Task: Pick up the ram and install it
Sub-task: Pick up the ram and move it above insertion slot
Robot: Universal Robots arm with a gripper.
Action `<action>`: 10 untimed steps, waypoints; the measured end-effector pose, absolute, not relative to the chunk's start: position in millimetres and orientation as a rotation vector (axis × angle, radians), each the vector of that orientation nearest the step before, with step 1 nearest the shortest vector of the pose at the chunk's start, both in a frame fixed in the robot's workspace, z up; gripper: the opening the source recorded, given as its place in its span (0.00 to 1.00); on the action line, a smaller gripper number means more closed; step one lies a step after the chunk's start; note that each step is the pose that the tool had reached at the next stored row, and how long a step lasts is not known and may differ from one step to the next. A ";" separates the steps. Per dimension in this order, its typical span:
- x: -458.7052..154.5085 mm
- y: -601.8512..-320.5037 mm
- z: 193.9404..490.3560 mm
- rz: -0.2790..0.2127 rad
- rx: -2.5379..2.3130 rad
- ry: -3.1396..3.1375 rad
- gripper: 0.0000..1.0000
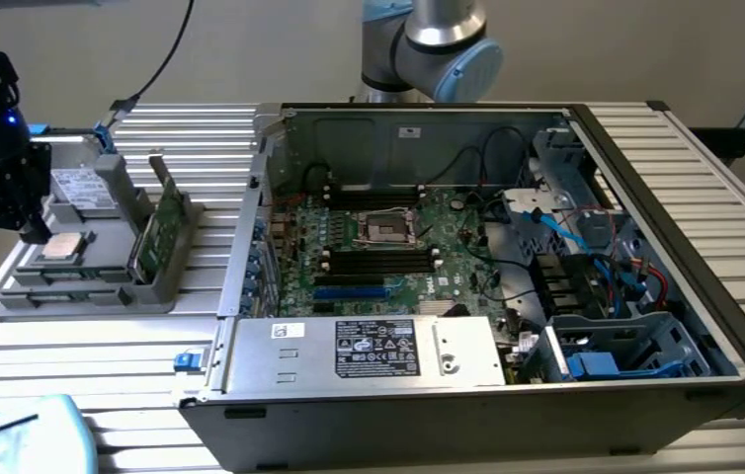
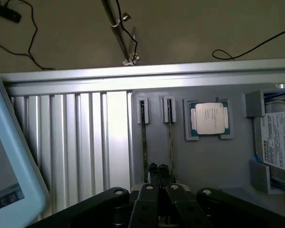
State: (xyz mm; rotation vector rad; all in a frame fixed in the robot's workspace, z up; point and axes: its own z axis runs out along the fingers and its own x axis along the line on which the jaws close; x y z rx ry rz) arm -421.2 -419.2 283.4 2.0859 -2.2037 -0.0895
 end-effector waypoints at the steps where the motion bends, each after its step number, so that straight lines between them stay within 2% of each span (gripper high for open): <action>1: -421.2 -419.2 283.4 -0.090 2.086 -2.204 0.12; 3: -421.3 -419.2 283.4 -0.090 2.086 -2.204 0.24; 4: -421.2 -419.2 283.4 -0.090 2.086 -2.204 0.24; 5: -421.3 -419.2 283.4 -0.089 2.086 -2.204 0.31; 6: -421.2 -419.2 283.4 -0.090 2.086 -2.204 0.31; 7: -421.3 -419.2 283.3 -0.090 2.086 -2.204 0.37; 10: -422.4 -419.3 279.9 -0.088 2.092 -2.199 0.37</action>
